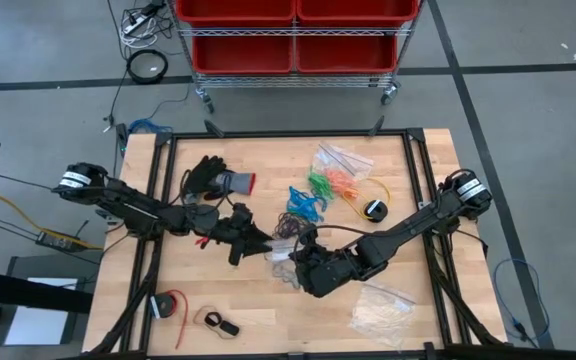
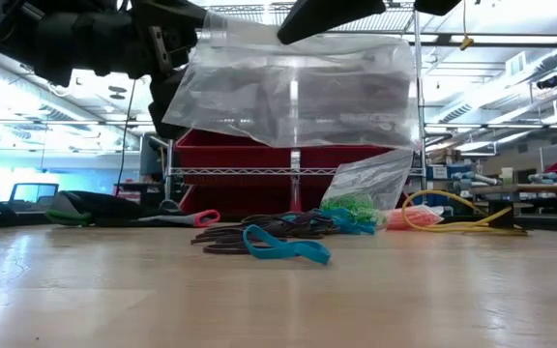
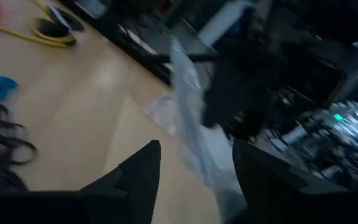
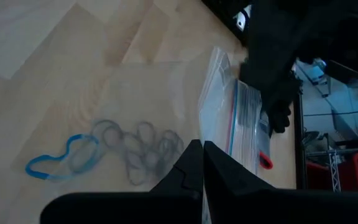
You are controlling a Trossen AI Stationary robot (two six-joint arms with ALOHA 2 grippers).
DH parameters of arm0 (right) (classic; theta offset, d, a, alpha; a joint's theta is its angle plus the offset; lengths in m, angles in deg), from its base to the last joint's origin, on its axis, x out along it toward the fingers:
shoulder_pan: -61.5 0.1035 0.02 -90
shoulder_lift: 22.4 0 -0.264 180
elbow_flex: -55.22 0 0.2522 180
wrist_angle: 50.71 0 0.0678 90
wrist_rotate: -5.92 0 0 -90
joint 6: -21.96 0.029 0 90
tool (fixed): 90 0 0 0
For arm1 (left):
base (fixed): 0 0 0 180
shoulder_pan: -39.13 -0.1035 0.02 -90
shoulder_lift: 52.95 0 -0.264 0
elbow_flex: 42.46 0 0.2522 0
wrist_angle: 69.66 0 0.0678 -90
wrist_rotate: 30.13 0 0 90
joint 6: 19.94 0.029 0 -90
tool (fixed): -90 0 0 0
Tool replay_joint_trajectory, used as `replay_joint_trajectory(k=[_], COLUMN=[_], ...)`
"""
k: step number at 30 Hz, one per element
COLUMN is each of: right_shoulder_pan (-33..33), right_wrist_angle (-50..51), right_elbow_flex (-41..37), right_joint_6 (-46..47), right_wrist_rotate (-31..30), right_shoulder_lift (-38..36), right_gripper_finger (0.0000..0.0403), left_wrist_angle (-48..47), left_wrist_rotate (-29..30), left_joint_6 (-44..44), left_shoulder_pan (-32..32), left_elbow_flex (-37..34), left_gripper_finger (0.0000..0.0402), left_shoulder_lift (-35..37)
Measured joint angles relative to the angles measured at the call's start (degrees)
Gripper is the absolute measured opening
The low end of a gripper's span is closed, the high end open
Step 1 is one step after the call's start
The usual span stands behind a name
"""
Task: Sort rubber bands
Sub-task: Open the transparent zip bag
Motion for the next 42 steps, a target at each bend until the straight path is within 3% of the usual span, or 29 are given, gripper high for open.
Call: replay_joint_trajectory(k=[11,20,28,42], right_shoulder_pan=[-2.1,-2.2,-3.0,-0.9], right_wrist_angle=[-0.7,-3.3,-3.2,-1.5], right_elbow_flex=[0.0,0.0,0.0,0.0], right_joint_6=[0.2,4.8,13.1,24.2], right_wrist_rotate=[1.7,2.0,2.1,-4.1], right_shoulder_lift=[0.0,0.0,0.0,0.0], right_gripper_finger=[0.0,0.0,0.0012,0.0104], left_wrist_angle=[0.2,0.5,0.4,-5.7], left_wrist_rotate=[-1.0,0.4,0.4,0.4], left_joint_6=[-0.9,4.1,8.5,15.8], left_shoulder_pan=[-0.2,-0.2,-0.1,0.3], left_elbow_flex=[0.0,0.8,1.9,1.9], left_gripper_finger=[0.0148,0.0014,0.0004,0.0001], left_shoulder_lift=[0.0,0.0,0.0,0.0])
